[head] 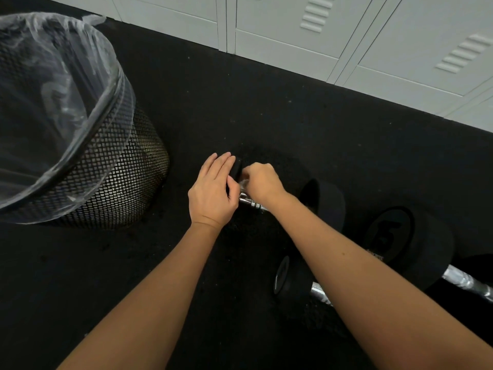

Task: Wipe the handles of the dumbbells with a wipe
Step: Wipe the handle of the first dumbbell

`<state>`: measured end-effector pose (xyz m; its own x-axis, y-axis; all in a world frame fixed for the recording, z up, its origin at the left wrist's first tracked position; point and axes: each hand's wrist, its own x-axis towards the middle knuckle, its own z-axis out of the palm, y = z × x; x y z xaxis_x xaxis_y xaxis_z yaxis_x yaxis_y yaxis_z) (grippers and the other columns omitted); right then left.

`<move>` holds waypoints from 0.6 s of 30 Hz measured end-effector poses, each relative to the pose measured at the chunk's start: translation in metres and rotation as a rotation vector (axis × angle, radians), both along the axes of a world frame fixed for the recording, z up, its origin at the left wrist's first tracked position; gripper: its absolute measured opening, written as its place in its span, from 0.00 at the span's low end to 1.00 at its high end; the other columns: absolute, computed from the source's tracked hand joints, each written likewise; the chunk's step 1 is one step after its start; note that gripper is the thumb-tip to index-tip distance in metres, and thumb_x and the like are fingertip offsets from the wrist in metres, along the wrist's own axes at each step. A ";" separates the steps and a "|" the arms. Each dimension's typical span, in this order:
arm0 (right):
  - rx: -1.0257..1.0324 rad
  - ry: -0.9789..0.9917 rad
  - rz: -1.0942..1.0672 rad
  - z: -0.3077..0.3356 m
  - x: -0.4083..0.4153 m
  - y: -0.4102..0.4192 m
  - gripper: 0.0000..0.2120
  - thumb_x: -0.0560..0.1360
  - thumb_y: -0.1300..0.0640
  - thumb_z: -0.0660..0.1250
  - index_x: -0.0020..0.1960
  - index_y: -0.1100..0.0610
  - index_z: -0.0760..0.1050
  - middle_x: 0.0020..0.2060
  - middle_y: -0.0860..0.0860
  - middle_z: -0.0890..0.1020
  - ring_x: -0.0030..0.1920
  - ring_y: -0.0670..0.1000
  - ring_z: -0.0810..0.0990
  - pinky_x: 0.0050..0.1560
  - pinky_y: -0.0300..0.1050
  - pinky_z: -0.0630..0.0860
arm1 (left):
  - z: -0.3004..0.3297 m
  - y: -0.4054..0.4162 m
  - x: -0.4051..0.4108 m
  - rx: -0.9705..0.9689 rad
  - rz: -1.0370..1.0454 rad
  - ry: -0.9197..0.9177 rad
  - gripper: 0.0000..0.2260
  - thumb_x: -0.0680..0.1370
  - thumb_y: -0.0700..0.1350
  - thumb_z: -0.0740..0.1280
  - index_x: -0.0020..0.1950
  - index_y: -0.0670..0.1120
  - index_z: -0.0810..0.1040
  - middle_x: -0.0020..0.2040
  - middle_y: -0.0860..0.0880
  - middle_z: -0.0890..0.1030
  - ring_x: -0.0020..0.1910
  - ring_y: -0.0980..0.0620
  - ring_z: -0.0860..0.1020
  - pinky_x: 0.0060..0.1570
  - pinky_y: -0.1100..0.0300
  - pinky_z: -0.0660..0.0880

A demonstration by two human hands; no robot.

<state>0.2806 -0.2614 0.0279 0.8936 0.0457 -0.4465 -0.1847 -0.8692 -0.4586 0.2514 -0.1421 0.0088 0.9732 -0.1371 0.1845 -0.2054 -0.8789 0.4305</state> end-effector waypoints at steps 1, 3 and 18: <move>0.011 -0.022 0.011 0.000 -0.004 -0.002 0.09 0.76 0.62 0.63 0.53 0.55 0.80 0.49 0.55 0.81 0.50 0.54 0.79 0.52 0.50 0.78 | 0.000 0.000 0.000 0.001 -0.001 0.000 0.21 0.77 0.46 0.51 0.66 0.44 0.73 0.66 0.49 0.74 0.69 0.50 0.68 0.61 0.61 0.65; 0.032 -0.036 0.064 0.003 -0.010 -0.015 0.11 0.76 0.64 0.63 0.52 0.53 0.80 0.50 0.53 0.81 0.51 0.53 0.79 0.55 0.48 0.77 | 0.001 0.000 -0.001 -0.003 -0.003 -0.004 0.21 0.77 0.46 0.51 0.66 0.44 0.73 0.66 0.49 0.75 0.69 0.50 0.68 0.61 0.60 0.67; 0.007 -0.176 -0.072 -0.006 -0.058 -0.041 0.15 0.74 0.67 0.62 0.58 0.55 0.79 0.53 0.56 0.80 0.49 0.56 0.80 0.51 0.51 0.77 | 0.000 0.000 0.001 -0.032 -0.004 0.008 0.21 0.76 0.46 0.52 0.65 0.45 0.74 0.65 0.51 0.75 0.68 0.51 0.68 0.56 0.59 0.73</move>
<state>0.2221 -0.3021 0.0215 0.9589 -0.0185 -0.2830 -0.1627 -0.8533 -0.4954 0.2519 -0.1420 0.0091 0.9741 -0.1353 0.1811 -0.2055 -0.8639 0.4598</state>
